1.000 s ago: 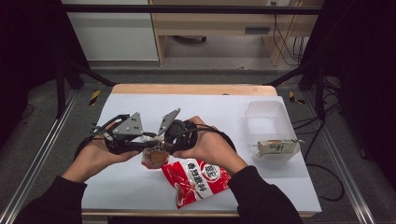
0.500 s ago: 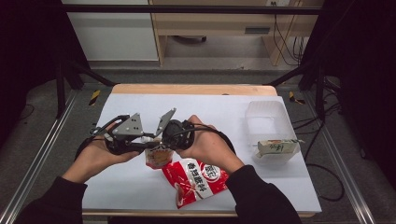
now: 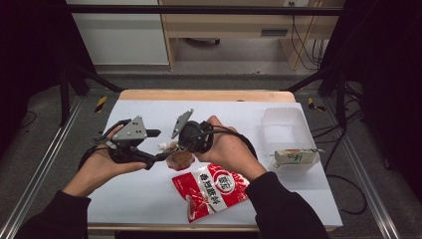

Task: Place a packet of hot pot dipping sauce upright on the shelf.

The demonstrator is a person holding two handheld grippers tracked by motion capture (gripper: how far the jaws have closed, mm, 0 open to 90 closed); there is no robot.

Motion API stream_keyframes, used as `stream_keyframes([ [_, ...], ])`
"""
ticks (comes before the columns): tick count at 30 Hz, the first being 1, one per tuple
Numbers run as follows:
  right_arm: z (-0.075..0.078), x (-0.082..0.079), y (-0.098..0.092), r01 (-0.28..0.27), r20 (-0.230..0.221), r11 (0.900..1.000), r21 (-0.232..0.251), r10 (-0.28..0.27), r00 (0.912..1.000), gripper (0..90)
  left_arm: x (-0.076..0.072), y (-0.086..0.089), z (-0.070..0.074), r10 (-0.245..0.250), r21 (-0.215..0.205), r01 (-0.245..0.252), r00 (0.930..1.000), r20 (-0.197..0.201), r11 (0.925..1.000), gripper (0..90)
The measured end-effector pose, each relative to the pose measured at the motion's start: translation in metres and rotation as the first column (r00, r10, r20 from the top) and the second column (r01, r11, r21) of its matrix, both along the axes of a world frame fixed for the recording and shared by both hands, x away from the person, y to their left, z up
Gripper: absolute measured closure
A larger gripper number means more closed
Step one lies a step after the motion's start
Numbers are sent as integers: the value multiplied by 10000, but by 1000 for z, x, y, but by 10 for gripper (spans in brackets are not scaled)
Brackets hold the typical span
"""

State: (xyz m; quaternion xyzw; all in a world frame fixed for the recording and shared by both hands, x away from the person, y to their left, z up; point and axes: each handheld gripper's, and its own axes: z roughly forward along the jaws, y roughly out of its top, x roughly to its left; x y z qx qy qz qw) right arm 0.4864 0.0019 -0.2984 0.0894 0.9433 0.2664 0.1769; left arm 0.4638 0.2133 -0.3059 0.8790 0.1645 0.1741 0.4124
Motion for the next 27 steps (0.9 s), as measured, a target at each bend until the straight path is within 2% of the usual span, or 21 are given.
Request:
stream_keyframes([
  [7,8,2,-17,274,217,9996,-11,-274,9994,883,-2,6,-5,355,-140,-356,9994,-21,9993,133],
  [19,19,2,-52,692,542,9976,32,-693,9961,882,-3,22,-25,854,-238,-860,9960,-262,9960,100],
  [23,23,2,-61,694,712,9975,142,-702,9950,882,-5,28,-28,1320,-348,-1319,9913,10,9907,99],
  [25,26,3,-66,696,722,9973,243,-712,9948,882,-6,31,-29,1472,-508,-1470,9891,-8,9878,100],
  [27,29,3,-71,713,793,9969,318,-737,9941,882,-7,35,-31,1563,-484,-1562,9877,-9,9865,100],
])
